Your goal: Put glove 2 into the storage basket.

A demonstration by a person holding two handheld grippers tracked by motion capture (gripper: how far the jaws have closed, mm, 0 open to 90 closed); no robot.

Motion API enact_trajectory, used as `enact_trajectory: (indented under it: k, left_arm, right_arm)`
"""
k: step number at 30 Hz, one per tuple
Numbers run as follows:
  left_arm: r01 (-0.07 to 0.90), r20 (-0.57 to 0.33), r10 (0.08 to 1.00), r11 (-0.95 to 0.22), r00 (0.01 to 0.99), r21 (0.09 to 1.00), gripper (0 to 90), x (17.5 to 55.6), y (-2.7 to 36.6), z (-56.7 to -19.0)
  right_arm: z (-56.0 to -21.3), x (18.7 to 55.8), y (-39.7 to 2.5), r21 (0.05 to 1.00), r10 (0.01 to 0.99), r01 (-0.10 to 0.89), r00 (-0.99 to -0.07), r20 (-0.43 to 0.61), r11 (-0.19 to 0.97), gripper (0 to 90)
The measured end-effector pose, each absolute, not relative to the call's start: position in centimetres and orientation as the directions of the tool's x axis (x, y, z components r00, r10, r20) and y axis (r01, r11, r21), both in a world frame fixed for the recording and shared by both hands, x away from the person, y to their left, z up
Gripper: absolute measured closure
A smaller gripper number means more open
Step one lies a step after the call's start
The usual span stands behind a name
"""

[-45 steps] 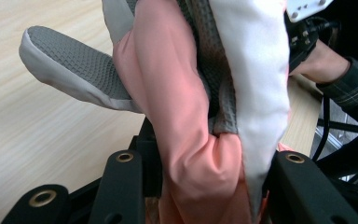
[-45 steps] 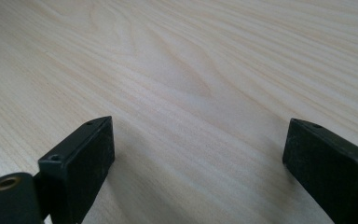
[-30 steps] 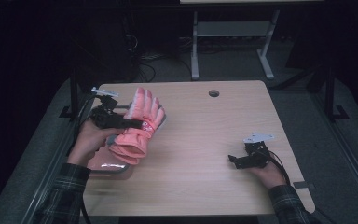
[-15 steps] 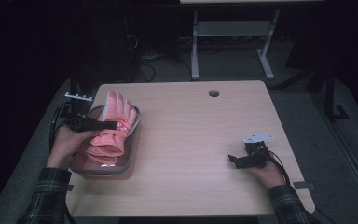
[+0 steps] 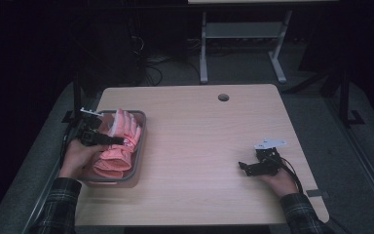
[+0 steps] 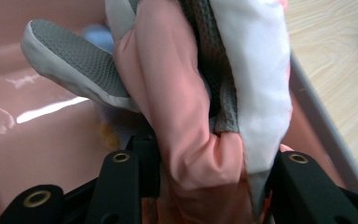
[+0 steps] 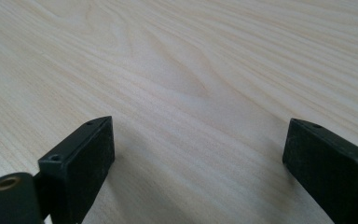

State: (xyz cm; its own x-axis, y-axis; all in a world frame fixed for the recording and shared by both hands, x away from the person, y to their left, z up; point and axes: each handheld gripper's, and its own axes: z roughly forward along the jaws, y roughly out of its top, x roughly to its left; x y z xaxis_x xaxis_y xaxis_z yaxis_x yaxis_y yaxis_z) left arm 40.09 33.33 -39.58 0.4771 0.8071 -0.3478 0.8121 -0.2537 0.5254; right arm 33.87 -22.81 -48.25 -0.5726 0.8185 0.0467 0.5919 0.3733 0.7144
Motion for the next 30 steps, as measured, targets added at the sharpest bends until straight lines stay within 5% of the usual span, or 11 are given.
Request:
enact_trajectory:
  k: [6, 17, 30]
  left_arm:
    - [0.807, -0.353, 0.801, -0.253, 0.484, 0.534, 53.8, 40.0, 33.5, -40.3]
    - [0.802, -0.338, 0.805, -0.261, 0.488, 0.537, 17.2, 39.8, 33.9, -39.6]
    - [0.743, -0.257, 0.825, -0.262, 0.504, 0.616, 13.6, 38.7, 35.0, -36.0]
  right_arm:
    - [-48.2, 33.9, -22.8, 0.714, 0.818, 0.592, -0.573, 0.046, 0.374, 8.4]
    - [-48.2, 34.0, -22.8, 0.714, 0.819, 0.592, -0.572, 0.045, 0.374, 8.4]
    - [-48.3, 34.0, -22.8, 0.714, 0.82, 0.592, -0.57, 0.044, 0.373, 8.4]
